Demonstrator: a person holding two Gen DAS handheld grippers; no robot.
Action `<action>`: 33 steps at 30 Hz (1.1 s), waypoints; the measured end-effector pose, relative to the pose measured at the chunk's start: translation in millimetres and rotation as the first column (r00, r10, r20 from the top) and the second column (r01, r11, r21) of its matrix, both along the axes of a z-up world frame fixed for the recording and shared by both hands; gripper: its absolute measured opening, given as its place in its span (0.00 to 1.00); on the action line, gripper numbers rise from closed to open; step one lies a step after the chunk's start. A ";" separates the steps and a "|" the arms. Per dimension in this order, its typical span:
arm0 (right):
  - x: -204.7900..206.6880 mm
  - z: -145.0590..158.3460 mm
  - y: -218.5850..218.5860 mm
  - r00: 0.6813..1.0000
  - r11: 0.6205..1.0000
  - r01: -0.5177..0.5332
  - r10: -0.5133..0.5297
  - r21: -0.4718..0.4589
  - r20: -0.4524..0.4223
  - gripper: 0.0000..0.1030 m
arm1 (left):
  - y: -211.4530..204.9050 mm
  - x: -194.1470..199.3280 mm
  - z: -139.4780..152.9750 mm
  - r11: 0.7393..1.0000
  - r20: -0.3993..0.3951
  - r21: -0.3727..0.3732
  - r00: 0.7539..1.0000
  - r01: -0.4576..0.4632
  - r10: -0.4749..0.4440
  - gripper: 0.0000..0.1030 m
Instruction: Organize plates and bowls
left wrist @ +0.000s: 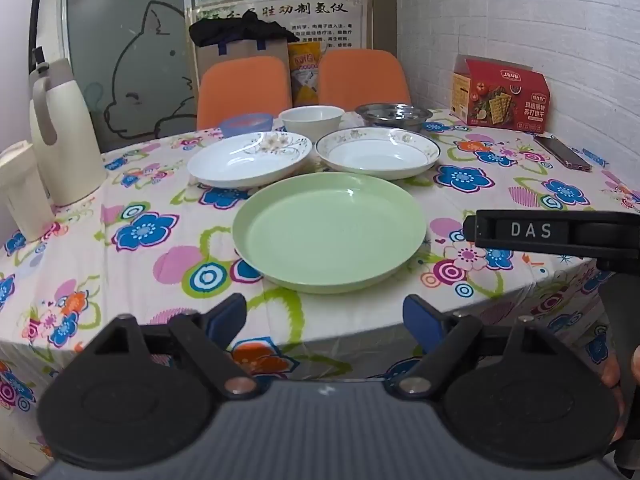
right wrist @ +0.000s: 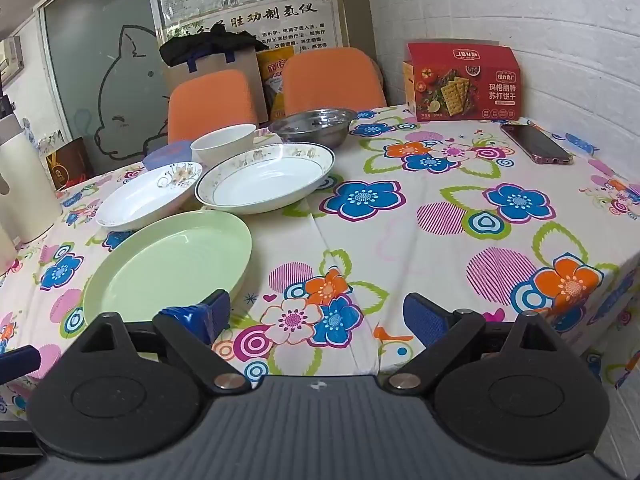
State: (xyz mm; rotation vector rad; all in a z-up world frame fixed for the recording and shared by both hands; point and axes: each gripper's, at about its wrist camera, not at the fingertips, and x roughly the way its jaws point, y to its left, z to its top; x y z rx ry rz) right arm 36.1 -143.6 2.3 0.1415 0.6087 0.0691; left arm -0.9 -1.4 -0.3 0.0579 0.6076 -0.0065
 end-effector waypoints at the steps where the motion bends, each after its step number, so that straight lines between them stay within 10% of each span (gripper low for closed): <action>1: 0.1 -0.2 -0.1 1.000 1.000 -0.001 0.001 0.001 0.000 0.79 | -0.4 -0.2 -0.1 1.000 -0.002 -0.001 1.000 0.002 -0.002 0.83; 33: -2.2 1.5 2.7 1.000 1.000 -0.010 0.010 0.001 0.000 0.79 | -3.5 -0.2 -1.1 1.000 -0.009 -0.001 1.000 0.026 -0.026 0.83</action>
